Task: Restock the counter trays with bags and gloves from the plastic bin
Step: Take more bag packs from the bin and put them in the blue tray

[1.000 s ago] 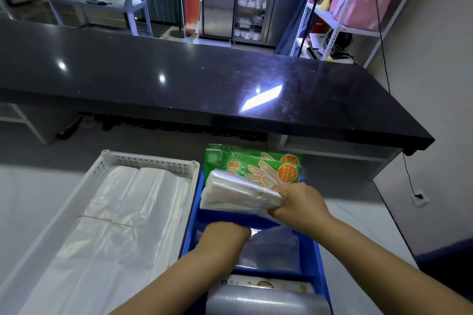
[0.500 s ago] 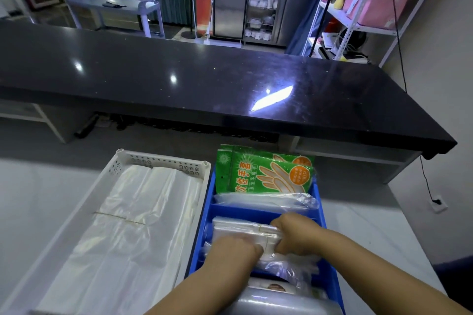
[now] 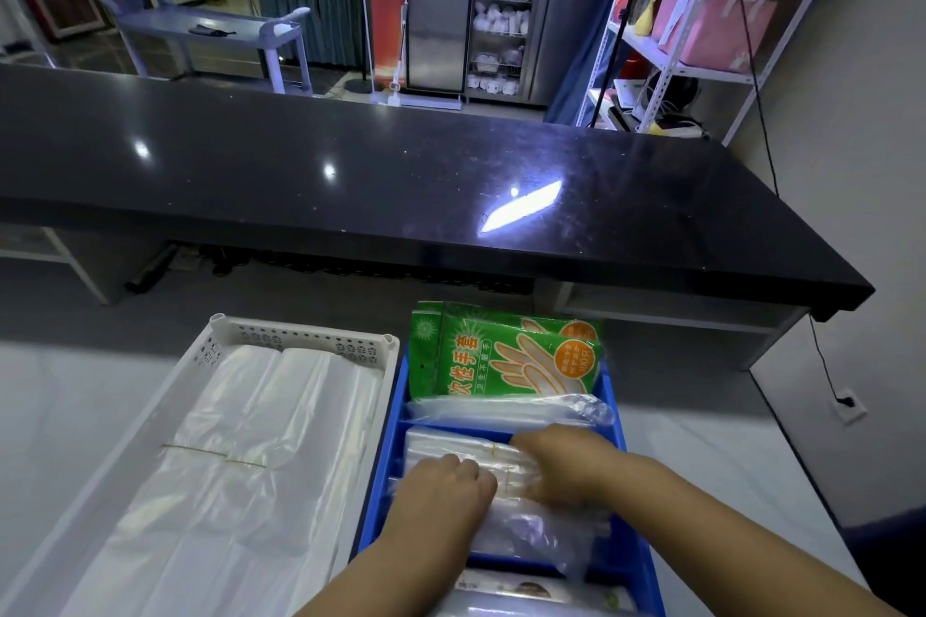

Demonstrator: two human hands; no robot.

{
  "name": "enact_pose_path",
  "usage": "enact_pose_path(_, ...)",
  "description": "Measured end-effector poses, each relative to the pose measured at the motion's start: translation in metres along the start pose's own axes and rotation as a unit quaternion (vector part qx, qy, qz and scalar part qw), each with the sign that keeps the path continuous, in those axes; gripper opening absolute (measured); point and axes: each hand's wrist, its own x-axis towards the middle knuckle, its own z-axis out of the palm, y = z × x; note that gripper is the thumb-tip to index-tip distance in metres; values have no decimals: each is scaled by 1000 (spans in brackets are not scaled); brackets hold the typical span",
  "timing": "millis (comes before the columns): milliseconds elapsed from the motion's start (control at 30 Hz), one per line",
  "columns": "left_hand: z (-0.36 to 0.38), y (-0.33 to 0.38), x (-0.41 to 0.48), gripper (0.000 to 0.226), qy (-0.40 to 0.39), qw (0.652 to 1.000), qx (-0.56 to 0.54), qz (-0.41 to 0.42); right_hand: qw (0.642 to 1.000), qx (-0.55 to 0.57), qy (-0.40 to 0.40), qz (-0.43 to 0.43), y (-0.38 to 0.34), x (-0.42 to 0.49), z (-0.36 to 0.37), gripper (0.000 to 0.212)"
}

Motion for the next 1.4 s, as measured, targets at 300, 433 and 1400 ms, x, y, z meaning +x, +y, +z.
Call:
enact_pose_path(300, 15, -4, 4, 42, 57, 998, -14, 9, 978, 40, 187, -88, 1, -40, -13, 26)
enact_pose_path(433, 13, -4, 0, 15, 35, 997, -63, 27, 985, 29, 111, -127, 1, -46, 8, 24)
enact_pose_path(1400, -4, -8, 3, 22, 30, 987, -64, -146, 974, -82, 204, -47, 22, -60, 1, 30)
